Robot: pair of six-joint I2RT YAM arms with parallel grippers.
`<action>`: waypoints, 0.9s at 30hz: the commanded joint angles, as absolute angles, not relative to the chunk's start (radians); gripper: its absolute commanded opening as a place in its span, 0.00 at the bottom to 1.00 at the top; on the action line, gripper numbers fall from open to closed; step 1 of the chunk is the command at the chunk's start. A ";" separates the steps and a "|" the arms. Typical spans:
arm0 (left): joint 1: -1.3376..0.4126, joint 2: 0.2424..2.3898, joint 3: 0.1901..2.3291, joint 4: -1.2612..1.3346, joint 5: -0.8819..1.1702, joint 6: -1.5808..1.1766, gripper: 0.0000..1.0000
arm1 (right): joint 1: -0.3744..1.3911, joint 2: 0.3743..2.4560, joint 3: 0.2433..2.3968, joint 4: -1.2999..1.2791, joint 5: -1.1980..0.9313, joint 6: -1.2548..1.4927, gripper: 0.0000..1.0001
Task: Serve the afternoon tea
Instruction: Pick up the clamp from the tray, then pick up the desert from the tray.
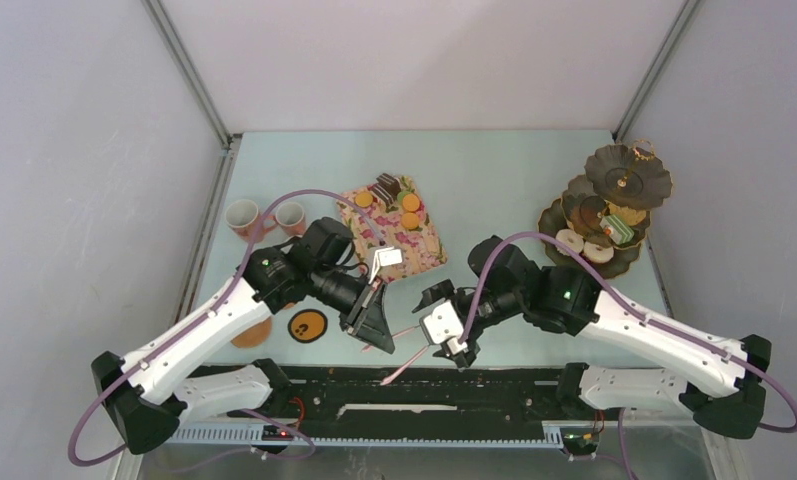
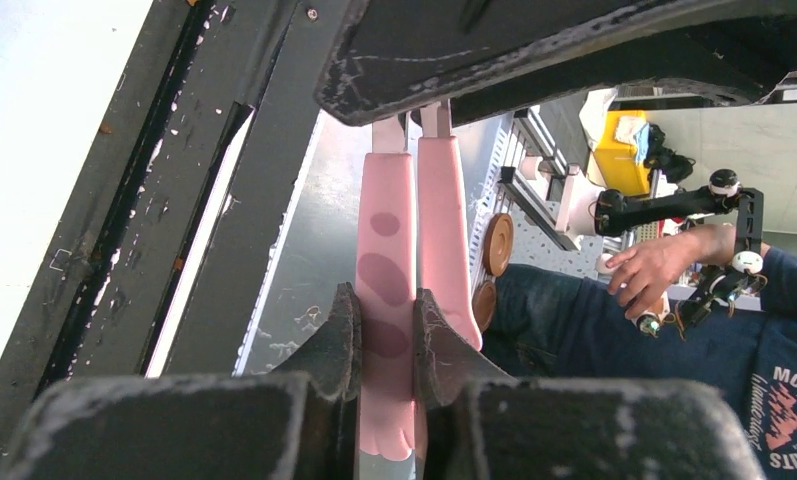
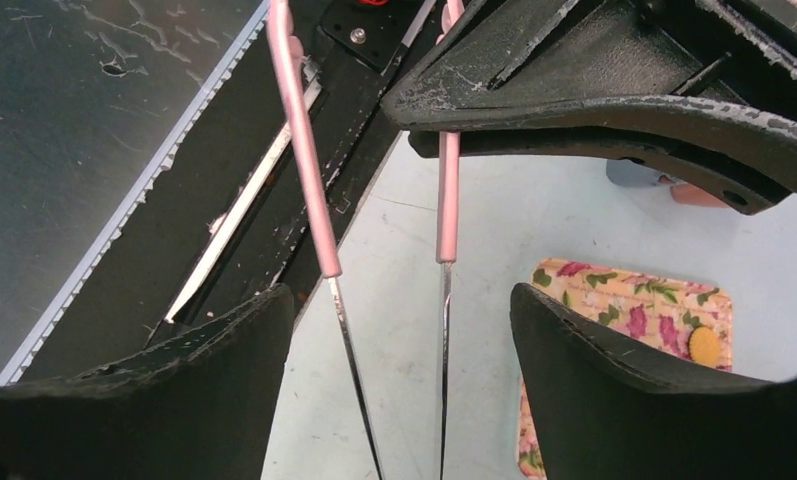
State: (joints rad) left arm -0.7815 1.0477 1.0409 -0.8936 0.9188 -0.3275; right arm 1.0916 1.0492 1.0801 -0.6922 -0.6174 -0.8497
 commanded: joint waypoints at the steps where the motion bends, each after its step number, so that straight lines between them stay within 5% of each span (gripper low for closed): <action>1: -0.788 1.051 1.068 -0.898 0.955 -0.291 0.00 | 1.095 1.071 1.080 -0.650 -0.644 -0.840 0.78; 19: -0.790 1.076 1.094 -0.922 0.930 -0.297 0.00 | 1.104 1.099 1.080 -0.666 -0.545 -0.737 0.50; 27: -0.790 1.102 1.113 -0.926 0.929 -0.295 0.00 | 1.119 1.126 1.080 -0.648 -0.522 -0.735 0.53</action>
State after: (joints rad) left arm -0.7834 1.0927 1.0645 -0.9367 0.8997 -0.3126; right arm 1.1049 1.1084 1.0760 -0.6865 -0.5529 -0.7433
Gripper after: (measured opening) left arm 0.144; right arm 0.532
